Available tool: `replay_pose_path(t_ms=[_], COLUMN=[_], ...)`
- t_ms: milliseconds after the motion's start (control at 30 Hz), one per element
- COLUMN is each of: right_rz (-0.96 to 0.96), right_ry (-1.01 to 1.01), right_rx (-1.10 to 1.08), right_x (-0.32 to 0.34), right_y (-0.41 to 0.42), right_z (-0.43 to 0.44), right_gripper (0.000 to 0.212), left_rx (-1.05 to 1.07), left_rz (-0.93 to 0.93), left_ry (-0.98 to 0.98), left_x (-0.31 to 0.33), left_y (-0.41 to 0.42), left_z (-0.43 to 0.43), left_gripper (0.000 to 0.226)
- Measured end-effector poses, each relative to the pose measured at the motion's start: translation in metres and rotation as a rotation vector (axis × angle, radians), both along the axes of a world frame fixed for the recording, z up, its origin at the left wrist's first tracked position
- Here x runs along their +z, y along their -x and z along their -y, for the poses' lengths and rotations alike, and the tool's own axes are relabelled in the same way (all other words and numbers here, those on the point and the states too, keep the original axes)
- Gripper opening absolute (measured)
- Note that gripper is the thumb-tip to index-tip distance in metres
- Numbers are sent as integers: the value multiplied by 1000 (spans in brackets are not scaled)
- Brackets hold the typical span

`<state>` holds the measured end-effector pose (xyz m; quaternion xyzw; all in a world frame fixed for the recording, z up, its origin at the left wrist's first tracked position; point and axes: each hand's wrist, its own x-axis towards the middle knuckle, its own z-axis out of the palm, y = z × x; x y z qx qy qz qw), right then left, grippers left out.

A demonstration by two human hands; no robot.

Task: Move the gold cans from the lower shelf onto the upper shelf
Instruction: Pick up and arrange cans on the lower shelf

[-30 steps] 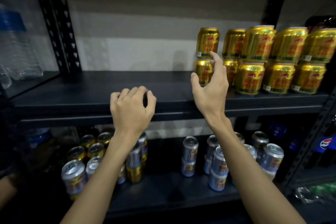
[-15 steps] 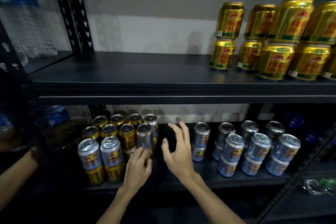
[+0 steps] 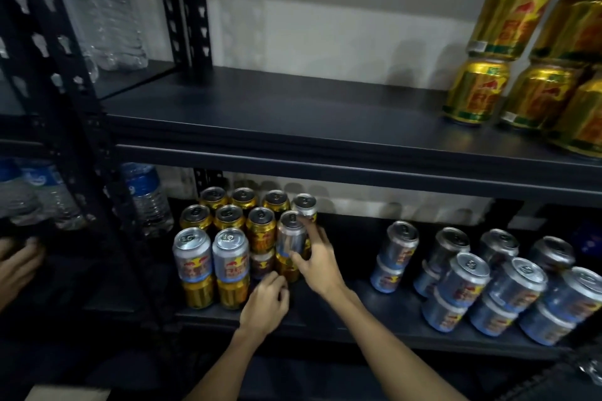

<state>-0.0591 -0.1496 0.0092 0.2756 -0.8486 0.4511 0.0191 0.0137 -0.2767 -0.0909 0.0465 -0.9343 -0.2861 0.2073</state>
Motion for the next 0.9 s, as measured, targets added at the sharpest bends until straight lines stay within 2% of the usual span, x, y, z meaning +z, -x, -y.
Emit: replay_pose_path(t_ms=[133, 333, 600, 767, 900], right_rz=[-41, -75, -114, -224, -215], right_ry=[26, 76, 255, 322, 243], right_rx=[-30, -60, -69, -158, -279], right_x=[-7, -18, -17, -24, -57], right_y=[2, 2, -10, -28, -38], right_z=[0, 1, -11, -52, -110], right_gripper=[72, 80, 70, 69, 72], left_rx=[9, 4, -1, -17, 12], left_rz=[-8, -34, -44, -55, -41], left_ry=[9, 13, 26, 29, 17], left_x=[-4, -7, -7, -7, -7], left_y=[2, 4, 4, 6, 7], left_z=[0, 1, 1, 2, 4], left_gripper=[8, 10, 12, 16, 23])
